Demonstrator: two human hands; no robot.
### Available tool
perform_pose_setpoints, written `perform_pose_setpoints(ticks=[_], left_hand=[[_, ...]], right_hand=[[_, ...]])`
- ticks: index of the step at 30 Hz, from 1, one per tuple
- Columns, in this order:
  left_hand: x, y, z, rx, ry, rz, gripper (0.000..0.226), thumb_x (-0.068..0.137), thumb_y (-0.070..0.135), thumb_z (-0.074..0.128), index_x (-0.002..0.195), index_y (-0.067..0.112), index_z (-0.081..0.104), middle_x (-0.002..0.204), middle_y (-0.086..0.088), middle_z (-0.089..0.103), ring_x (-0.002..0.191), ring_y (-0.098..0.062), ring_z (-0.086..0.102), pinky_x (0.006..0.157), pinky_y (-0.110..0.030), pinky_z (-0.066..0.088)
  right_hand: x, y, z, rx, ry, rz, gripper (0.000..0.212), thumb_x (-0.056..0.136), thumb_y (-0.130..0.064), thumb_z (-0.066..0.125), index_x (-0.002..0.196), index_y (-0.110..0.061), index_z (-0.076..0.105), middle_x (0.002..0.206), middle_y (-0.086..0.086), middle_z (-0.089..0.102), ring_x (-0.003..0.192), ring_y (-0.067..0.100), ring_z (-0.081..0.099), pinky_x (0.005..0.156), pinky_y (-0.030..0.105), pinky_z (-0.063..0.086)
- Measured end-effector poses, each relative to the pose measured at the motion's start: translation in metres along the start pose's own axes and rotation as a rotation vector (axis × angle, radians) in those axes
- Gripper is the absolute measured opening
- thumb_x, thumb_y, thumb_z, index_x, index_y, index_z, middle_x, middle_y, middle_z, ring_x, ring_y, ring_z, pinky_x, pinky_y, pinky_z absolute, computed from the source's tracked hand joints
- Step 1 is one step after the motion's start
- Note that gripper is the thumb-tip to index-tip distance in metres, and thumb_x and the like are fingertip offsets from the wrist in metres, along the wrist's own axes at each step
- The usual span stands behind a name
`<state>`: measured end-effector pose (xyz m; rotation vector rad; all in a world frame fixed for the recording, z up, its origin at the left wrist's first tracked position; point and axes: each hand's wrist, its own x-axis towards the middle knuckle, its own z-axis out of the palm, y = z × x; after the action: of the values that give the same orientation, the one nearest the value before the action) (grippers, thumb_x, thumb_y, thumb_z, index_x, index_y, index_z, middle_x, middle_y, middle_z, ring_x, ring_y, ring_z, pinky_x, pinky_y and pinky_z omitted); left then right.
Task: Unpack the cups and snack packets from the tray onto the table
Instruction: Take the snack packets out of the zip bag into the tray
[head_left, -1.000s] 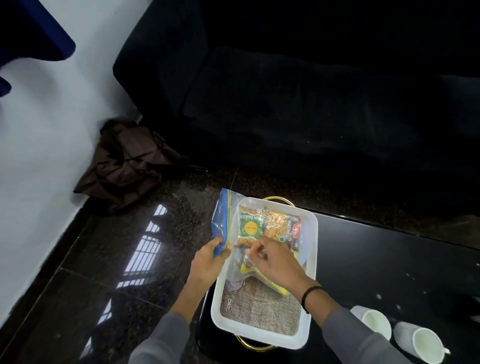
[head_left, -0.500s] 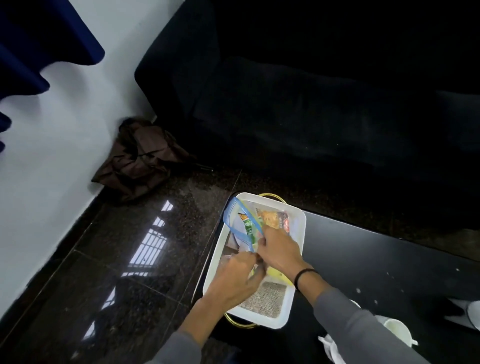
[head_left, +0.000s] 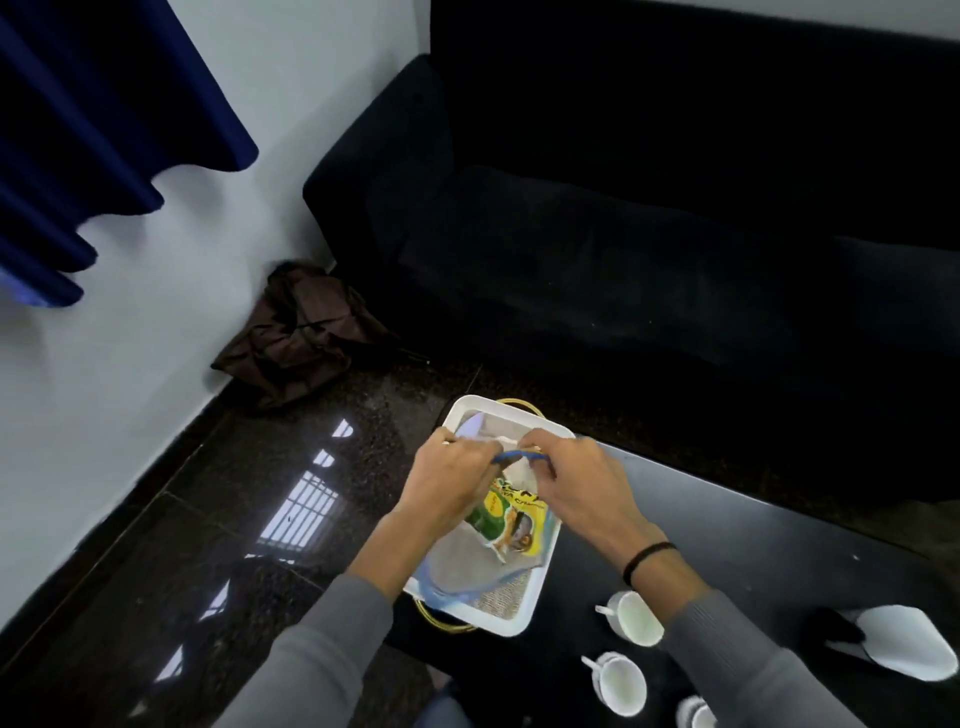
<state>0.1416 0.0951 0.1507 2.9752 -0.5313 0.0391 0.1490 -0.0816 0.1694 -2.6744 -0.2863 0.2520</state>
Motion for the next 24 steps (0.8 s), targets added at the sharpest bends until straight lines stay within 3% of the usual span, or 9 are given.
perform_pose_setpoints(ticks=[5, 9, 12, 13, 15, 18, 19, 21, 24], left_hand=[[-0.001, 0.027, -0.011, -0.083, -0.033, -0.332, 0.034, 0.105, 0.044, 0.034, 0.113, 0.024, 0.060, 0.095, -0.006, 0.075, 0.087, -0.035, 0.070, 0.069, -0.037, 0.047], [-0.004, 0.042, -0.021, -0.213, 0.001, -0.401, 0.024, 0.101, 0.036, 0.041, 0.109, 0.023, 0.060, 0.087, -0.004, 0.075, 0.086, -0.034, 0.070, 0.066, -0.035, 0.041], [-0.008, 0.056, -0.032, -0.263, 0.095, -0.394, 0.029, 0.102, 0.039, 0.040, 0.096, 0.023, 0.063, 0.074, -0.002, 0.074, 0.073, -0.027, 0.069, 0.060, -0.033, 0.043], [-0.010, 0.058, -0.036, -0.308, 0.125, -0.379, 0.030, 0.102, 0.040, 0.040, 0.094, 0.024, 0.064, 0.071, -0.001, 0.073, 0.070, -0.024, 0.069, 0.060, -0.034, 0.048], [-0.017, 0.060, -0.041, -0.393, 0.132, -0.274, 0.031, 0.100, 0.046, 0.042, 0.091, 0.026, 0.064, 0.069, 0.004, 0.072, 0.064, -0.017, 0.067, 0.061, -0.033, 0.052], [-0.031, 0.059, -0.046, -0.669, -0.009, -0.192, 0.037, 0.093, 0.058, 0.047, 0.087, 0.028, 0.069, 0.071, 0.007, 0.073, 0.065, -0.010, 0.067, 0.067, -0.029, 0.053], [-0.034, 0.059, -0.047, -0.870, -0.017, -0.249, 0.040, 0.091, 0.057, 0.049, 0.084, 0.025, 0.072, 0.072, 0.006, 0.074, 0.067, -0.011, 0.068, 0.071, -0.030, 0.054], [-0.037, 0.057, -0.044, -1.157, 0.112, -0.478, 0.043, 0.088, 0.052, 0.051, 0.073, 0.018, 0.071, 0.071, 0.002, 0.073, 0.066, -0.012, 0.066, 0.075, -0.036, 0.054], [-0.039, 0.049, -0.035, -1.130, 0.256, -0.860, 0.049, 0.087, 0.063, 0.048, 0.072, 0.021, 0.068, 0.076, 0.004, 0.072, 0.070, -0.010, 0.062, 0.077, -0.041, 0.052]], right_hand=[[-0.027, -0.002, -0.010, 0.159, 0.365, -0.132, 0.017, 0.097, -0.037, 0.063, 0.092, -0.021, 0.061, 0.088, -0.009, 0.056, 0.082, 0.007, 0.051, 0.061, 0.017, 0.040], [-0.038, -0.012, -0.015, 0.487, -0.011, 0.058, 0.068, 0.099, -0.071, 0.034, 0.073, -0.016, 0.065, 0.070, 0.003, 0.064, 0.064, 0.012, 0.058, 0.066, 0.037, 0.051], [-0.043, -0.019, -0.016, 0.802, -0.151, 0.289, 0.062, 0.087, -0.086, 0.035, 0.083, -0.037, 0.072, 0.082, -0.011, 0.074, 0.081, 0.000, 0.067, 0.080, 0.032, 0.052], [-0.043, -0.020, -0.018, 0.935, -0.156, 0.317, 0.051, 0.089, -0.081, 0.041, 0.082, -0.042, 0.072, 0.082, -0.014, 0.075, 0.081, -0.003, 0.069, 0.079, 0.028, 0.054], [-0.040, -0.021, -0.023, 1.076, -0.098, 0.329, 0.038, 0.094, -0.058, 0.053, 0.080, -0.029, 0.074, 0.078, -0.010, 0.076, 0.073, -0.004, 0.070, 0.067, 0.016, 0.055], [-0.036, -0.017, -0.034, 1.022, 0.005, 0.405, 0.029, 0.091, -0.036, 0.058, 0.087, -0.009, 0.070, 0.078, -0.007, 0.071, 0.064, -0.008, 0.068, 0.064, 0.029, 0.056], [-0.036, -0.013, -0.037, 1.018, 0.010, 0.397, 0.029, 0.092, -0.033, 0.058, 0.088, -0.007, 0.069, 0.085, -0.003, 0.072, 0.070, -0.003, 0.072, 0.066, 0.036, 0.058], [-0.037, -0.006, -0.044, 1.099, -0.025, 0.334, 0.028, 0.093, -0.025, 0.057, 0.083, -0.002, 0.067, 0.100, 0.011, 0.078, 0.080, 0.028, 0.079, 0.066, 0.043, 0.063], [-0.040, -0.002, -0.059, 1.195, -0.090, 0.272, 0.031, 0.097, -0.021, 0.051, 0.075, -0.005, 0.067, 0.101, 0.010, 0.080, 0.068, 0.032, 0.074, 0.054, 0.034, 0.058]])
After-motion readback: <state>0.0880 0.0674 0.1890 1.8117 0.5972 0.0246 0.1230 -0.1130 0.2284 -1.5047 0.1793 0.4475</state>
